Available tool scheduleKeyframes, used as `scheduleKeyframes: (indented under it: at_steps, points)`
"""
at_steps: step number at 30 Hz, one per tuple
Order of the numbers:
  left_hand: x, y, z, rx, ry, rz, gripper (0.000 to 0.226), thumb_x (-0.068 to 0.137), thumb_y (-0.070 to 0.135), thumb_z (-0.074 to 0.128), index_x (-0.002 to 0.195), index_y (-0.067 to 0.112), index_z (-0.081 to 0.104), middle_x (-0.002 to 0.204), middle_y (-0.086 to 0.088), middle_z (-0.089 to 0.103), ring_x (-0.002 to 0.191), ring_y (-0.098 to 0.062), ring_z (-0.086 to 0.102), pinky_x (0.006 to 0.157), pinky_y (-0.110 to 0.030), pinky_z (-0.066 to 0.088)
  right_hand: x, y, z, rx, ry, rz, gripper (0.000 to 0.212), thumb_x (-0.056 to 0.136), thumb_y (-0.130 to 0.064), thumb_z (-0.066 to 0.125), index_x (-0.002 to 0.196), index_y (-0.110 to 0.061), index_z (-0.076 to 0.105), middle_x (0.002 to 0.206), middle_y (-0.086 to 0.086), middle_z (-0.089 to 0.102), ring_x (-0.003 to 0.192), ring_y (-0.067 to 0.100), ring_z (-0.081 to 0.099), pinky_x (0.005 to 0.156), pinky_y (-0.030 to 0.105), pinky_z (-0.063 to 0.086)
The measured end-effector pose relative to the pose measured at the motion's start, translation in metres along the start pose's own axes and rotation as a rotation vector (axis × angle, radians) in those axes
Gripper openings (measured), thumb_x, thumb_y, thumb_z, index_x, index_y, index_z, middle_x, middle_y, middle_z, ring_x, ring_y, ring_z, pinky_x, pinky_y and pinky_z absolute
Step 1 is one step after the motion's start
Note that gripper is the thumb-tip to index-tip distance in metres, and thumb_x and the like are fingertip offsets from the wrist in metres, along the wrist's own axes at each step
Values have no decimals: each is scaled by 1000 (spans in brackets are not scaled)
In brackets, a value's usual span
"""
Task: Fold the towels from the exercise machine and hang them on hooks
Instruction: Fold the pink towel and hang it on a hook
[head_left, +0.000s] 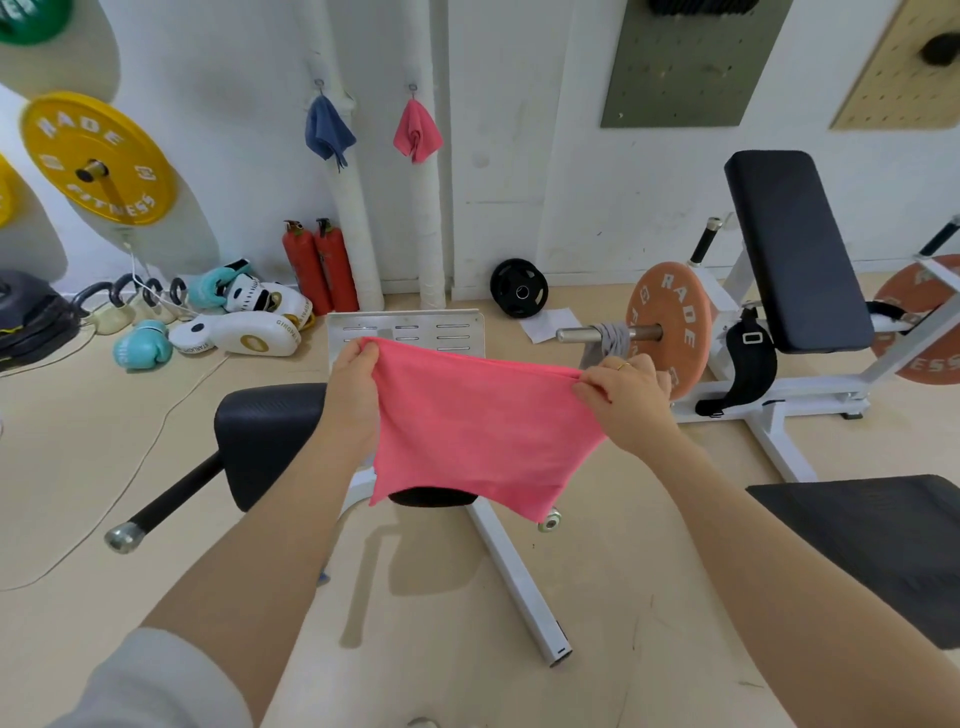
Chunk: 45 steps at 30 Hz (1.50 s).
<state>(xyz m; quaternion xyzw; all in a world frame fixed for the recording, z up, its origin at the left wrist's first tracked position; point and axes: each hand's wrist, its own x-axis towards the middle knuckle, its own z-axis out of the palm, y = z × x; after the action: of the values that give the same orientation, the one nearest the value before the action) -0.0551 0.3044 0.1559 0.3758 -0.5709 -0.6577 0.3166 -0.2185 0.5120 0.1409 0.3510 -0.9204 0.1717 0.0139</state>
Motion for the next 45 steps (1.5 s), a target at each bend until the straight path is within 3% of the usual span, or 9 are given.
scheduleKeyframes:
  at_steps: [5, 15, 18, 22, 25, 29, 33, 38, 45]
  points:
    - [20, 5, -25, -37, 31, -37, 17, 98, 22, 39, 88, 29, 51, 90, 13, 50, 87, -5, 47, 80, -27, 37, 3, -21, -18, 847, -210, 112, 26, 90, -22, 58, 75, -1, 62, 73, 13, 53, 70, 17, 46, 69, 28, 34]
    - [52, 3, -66, -103, 28, -79, 19, 94, 20, 45, 83, 27, 57, 92, 7, 56, 95, -12, 51, 88, -31, 39, 10, -37, -16, 1351, -382, 294, 18, 82, -21, 58, 73, -7, 52, 60, -1, 51, 60, 14, 49, 59, 18, 48]
    - [59, 2, -75, -1, -13, -27, 19, 97, 22, 43, 85, 25, 57, 92, 4, 56, 95, -15, 50, 87, -35, 41, 13, -52, -13, 1099, -186, 298, 22, 87, -13, 61, 68, -10, 49, 61, 0, 49, 52, 7, 48, 46, 12, 41]
    - [67, 0, -84, 105, -2, -19, 11, 93, 23, 52, 99, 19, 61, 104, -3, 58, 99, -18, 52, 90, -38, 43, 21, -61, -3, 424, -26, 192, 30, 87, -19, 62, 117, -18, 59, 87, 6, 61, 73, 12, 53, 60, 23, 40]
    - [65, 1, -81, 148, -10, -14, 23, 93, 21, 53, 113, 13, 60, 107, -1, 57, 100, -17, 51, 88, -34, 43, 19, -76, -4, 74, 6, 152, 21, 92, -18, 49, 109, -12, 62, 87, 8, 66, 79, 22, 59, 68, 34, 49]
    - [60, 7, -67, 85, -34, -78, 11, 94, 23, 48, 94, 18, 58, 95, 0, 57, 94, -19, 51, 73, -29, 42, 13, -105, -10, 299, -177, 100, 15, 92, -10, 44, 107, -14, 46, 65, 5, 54, 55, 20, 54, 53, 31, 50]
    - [51, 17, -52, 74, -111, -128, 10, 93, 26, 49, 87, 25, 57, 106, -2, 57, 101, -23, 54, 87, -41, 47, 7, -129, -21, 611, -269, 96, 19, 92, -3, 43, 87, -12, 59, 71, 8, 59, 48, 13, 56, 45, 19, 49]
    - [36, 22, -46, 111, -288, 30, 13, 95, 29, 49, 87, 25, 58, 87, 0, 60, 76, -15, 54, 63, -29, 45, -1, -147, -33, 821, -479, -53, 31, 84, 7, 51, 103, -14, 63, 86, -4, 68, 85, 3, 63, 72, 18, 53]
    - [10, 21, -32, -1, -454, 30, 16, 96, 18, 47, 87, 26, 59, 80, -3, 65, 67, -15, 57, 62, -29, 45, -4, -171, -22, 476, -20, -254, 14, 86, -18, 63, 95, -10, 71, 88, -2, 53, 81, 2, 46, 72, 10, 36]
